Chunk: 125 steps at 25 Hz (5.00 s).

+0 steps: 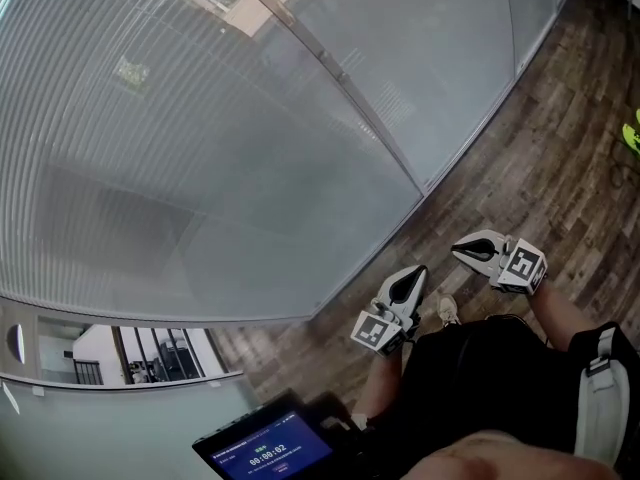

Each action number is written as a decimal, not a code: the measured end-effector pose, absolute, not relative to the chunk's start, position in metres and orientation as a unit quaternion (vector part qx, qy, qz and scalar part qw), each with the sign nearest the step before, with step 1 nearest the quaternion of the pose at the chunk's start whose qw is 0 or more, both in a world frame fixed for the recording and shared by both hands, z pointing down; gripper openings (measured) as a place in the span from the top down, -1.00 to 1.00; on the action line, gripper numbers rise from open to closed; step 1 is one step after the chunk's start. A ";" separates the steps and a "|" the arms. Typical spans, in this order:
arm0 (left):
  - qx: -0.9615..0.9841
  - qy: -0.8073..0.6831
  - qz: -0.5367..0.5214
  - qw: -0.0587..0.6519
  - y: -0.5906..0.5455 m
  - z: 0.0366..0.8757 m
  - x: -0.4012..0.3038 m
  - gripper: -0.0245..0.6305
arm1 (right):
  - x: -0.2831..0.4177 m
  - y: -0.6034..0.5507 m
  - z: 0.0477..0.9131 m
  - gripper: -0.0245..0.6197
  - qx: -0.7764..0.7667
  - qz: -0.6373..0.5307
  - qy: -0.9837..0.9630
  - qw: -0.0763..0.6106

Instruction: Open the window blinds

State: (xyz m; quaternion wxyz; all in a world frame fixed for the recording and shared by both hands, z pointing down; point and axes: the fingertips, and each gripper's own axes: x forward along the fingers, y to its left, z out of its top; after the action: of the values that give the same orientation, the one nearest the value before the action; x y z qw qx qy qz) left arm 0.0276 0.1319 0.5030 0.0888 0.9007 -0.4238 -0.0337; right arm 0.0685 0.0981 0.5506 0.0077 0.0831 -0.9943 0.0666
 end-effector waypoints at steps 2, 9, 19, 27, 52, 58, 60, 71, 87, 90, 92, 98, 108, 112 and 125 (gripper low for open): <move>0.903 -0.419 -0.035 0.086 0.121 0.500 0.015 0.92 | 0.056 0.088 0.545 0.90 0.090 0.062 -0.994 0.006; 0.916 -0.393 -0.023 0.071 0.098 0.509 -0.028 0.92 | 0.020 0.062 0.538 0.90 0.113 0.043 -0.993 0.012; 0.924 -0.374 -0.030 0.074 0.080 0.514 -0.088 0.92 | -0.031 0.040 0.535 0.90 0.148 0.022 -0.988 0.024; 0.928 -0.364 -0.043 0.067 0.063 0.510 -0.112 0.92 | -0.055 0.025 0.536 0.90 0.158 0.020 -0.987 0.034; 0.908 -0.412 -0.042 0.066 0.008 0.515 -0.133 0.92 | -0.073 -0.040 0.542 0.90 0.126 0.014 -0.991 0.041; 0.896 -0.436 -0.044 0.065 -0.026 0.507 -0.145 0.92 | -0.087 -0.076 0.534 0.90 0.117 0.009 -0.992 0.041; 0.892 -0.445 -0.044 0.065 -0.034 0.504 -0.145 0.92 | -0.086 -0.087 0.532 0.90 0.118 0.011 -0.992 0.035; 0.876 -0.478 -0.027 0.059 -0.078 0.485 -0.153 0.92 | -0.098 -0.139 0.515 0.90 0.086 0.012 -0.996 0.038; 0.855 -0.515 -0.038 0.054 -0.121 0.476 -0.147 0.92 | -0.127 -0.230 0.477 0.90 0.077 -0.085 -0.990 0.078; 0.851 -0.520 -0.038 0.059 -0.124 0.478 -0.146 0.92 | -0.137 -0.250 0.468 0.90 0.094 -0.139 -0.980 0.108; 0.851 -0.521 -0.038 0.059 -0.127 0.479 -0.147 0.92 | -0.144 -0.266 0.457 0.90 0.109 -0.176 -0.969 0.135; 0.852 -0.519 -0.036 0.065 -0.138 0.482 -0.143 0.92 | -0.159 -0.308 0.417 0.84 0.157 -0.275 -0.931 0.181; 0.855 -0.512 -0.037 0.075 -0.148 0.495 -0.126 0.92 | -0.185 -0.332 0.374 0.40 0.171 -0.439 -0.854 0.219; 0.858 -0.507 -0.038 0.073 -0.152 0.496 -0.118 0.92 | -0.192 -0.343 0.371 0.40 0.180 -0.487 -0.824 0.229; 0.852 -0.518 -0.043 0.058 -0.149 0.502 -0.126 0.92 | -0.199 -0.342 0.364 0.40 0.182 -0.537 -0.788 0.241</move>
State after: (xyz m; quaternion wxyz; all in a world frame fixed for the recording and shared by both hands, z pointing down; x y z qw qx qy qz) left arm -0.1256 -0.1494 0.5018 0.0584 0.8524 -0.5178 -0.0433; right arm -0.1993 -0.3421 0.3644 0.2413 0.1825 -0.7876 -0.5368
